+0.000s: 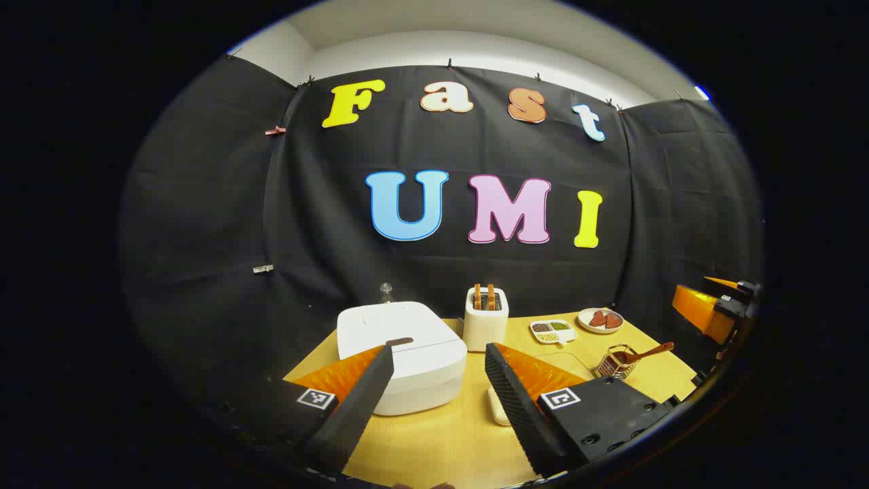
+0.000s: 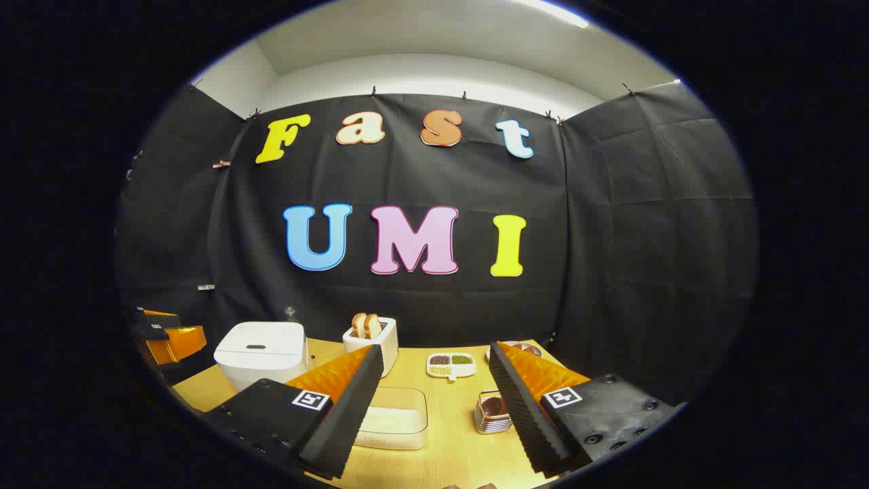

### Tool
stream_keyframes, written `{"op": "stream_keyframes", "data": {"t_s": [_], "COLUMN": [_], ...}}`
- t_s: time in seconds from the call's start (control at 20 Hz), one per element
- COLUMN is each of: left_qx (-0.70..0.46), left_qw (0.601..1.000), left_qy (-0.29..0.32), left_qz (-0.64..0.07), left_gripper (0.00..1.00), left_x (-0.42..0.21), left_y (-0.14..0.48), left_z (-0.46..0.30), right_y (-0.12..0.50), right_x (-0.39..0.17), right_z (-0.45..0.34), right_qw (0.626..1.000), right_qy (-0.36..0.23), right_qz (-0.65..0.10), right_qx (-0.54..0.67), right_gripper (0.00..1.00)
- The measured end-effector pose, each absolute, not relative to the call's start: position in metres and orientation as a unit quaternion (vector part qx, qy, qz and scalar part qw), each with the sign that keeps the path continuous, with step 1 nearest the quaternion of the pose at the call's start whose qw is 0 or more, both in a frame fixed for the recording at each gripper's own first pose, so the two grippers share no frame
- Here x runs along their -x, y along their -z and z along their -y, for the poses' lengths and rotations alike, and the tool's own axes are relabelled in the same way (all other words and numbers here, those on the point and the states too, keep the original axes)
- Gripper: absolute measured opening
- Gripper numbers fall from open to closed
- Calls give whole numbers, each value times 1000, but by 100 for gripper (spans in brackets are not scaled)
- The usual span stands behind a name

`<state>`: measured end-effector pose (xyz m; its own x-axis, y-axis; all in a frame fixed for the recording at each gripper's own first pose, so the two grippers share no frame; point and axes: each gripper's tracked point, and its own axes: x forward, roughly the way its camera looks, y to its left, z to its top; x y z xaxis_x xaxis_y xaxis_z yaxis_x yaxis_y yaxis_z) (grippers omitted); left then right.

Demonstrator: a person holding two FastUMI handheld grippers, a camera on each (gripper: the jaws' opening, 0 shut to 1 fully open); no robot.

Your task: Close the left gripper, press the button to open the rice cooker; take a wooden spoon from the chopstick holder with the right hand, scoop a spoonful of rice and pour it into the rice cooker, then put the wooden spoon back into the chopstick holder.

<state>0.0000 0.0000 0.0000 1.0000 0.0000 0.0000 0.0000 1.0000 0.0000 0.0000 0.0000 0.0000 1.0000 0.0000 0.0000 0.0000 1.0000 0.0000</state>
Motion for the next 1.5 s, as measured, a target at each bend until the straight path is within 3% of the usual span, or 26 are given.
{"op": "stream_keyframes", "data": {"t_s": [0.7,1.5], "left_qx": [-1,11], "left_qw": [1000,999], "left_qy": [8,-38], "left_qz": [-5,-9], "left_gripper": [94,94], "left_x": [-27,-55], "left_y": [-2,-15], "left_z": [44,13], "right_y": [-5,2], "right_x": [-43,-52], "right_z": [25,49], "right_qw": [1000,1000], "right_qy": [-19,-9], "right_qz": [1,-5], "right_qx": [-1,-10], "right_gripper": [98,98]}}
